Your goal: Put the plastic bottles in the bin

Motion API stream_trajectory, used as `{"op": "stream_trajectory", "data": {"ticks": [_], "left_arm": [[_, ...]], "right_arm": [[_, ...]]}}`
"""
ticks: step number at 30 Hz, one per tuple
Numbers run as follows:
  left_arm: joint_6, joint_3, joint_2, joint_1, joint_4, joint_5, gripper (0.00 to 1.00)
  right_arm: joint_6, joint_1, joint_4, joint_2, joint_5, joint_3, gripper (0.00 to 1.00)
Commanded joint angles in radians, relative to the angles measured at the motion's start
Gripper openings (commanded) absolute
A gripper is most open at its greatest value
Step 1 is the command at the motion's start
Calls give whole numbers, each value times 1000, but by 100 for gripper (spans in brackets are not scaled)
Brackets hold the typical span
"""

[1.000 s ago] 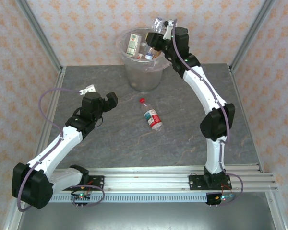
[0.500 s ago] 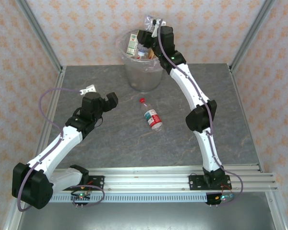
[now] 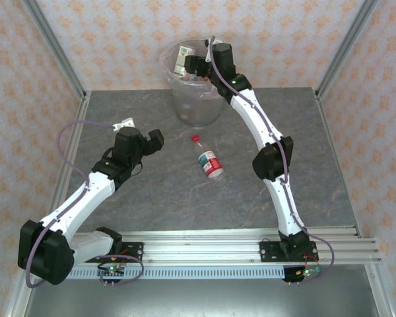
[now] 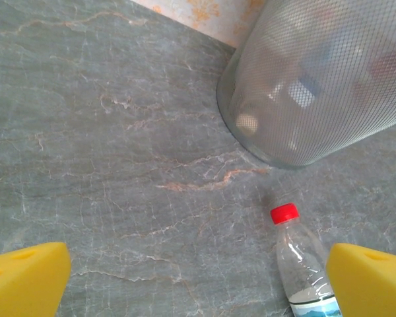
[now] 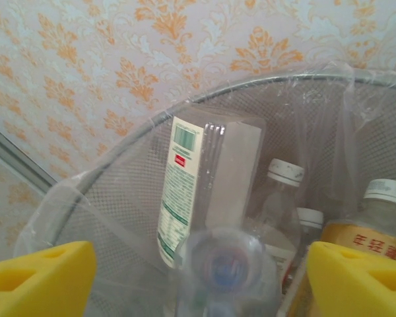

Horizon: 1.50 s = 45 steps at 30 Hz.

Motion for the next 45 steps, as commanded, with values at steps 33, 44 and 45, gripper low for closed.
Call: {"op": "stream_trajectory", "data": {"ticks": [33, 44, 45], "left_arm": [[-231, 242, 423, -379, -133, -26, 100], [-357, 534, 665, -523, -365, -222, 100], [-369, 558, 687, -527, -388, -239, 100]], "right_arm": [[-74, 4, 209, -994, 171, -1158, 99], [24, 5, 334, -1316, 324, -1660, 99], [28, 4, 328, -1328, 330, -1678, 99]]}}
